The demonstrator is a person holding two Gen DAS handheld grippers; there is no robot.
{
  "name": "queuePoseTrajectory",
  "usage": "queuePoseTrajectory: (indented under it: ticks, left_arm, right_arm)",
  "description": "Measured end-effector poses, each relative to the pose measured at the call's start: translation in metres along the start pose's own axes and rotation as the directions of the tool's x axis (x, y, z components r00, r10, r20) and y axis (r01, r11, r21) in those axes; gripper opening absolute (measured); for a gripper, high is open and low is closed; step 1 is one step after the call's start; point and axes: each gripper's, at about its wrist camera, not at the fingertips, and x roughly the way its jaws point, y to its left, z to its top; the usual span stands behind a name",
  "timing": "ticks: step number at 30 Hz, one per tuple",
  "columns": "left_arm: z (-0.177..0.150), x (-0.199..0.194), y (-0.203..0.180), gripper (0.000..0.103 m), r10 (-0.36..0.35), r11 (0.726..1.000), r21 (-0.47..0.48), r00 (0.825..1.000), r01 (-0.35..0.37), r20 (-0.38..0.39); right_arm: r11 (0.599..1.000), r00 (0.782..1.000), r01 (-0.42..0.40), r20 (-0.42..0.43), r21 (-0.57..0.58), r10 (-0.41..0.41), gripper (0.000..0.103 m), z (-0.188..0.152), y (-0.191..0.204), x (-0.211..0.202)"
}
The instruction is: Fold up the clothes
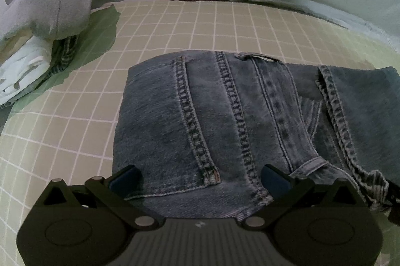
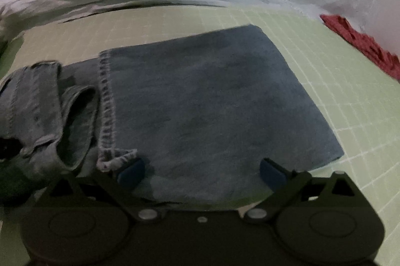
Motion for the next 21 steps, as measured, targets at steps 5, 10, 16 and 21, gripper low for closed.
queuePoseTrajectory:
  ticks: [5,10,16,21]
  left_arm:
    - [0.001,0.002,0.0,0.103,-0.002,1.0,0.007,1.0,0.002,-0.005]
    - [0.002,0.003,0.001,0.103,-0.008,1.0,0.017,1.0,0.009,-0.01]
    - [0.005,0.007,-0.001,0.103,-0.005,0.999,0.034,1.0,0.006,-0.026]
    - [0.006,0.009,-0.004,0.103,0.004,0.999,0.041,0.999,-0.003,-0.033]
  right_arm:
    - [0.995,0.994,-0.08,0.067,-0.054,0.084,0.1,0.005,-0.006,-0.02]
    - [0.995,0.989,-0.05,0.142,0.085,0.037,0.102,0.022,-0.056,-0.011]
    - [0.993,0.998,0.04,0.05,0.114,-0.046,0.102,0.038,-0.119,0.044]
    - [0.983,0.997,-0.078,-0.001,0.165,0.08,0.099,0.044,-0.151,0.071]
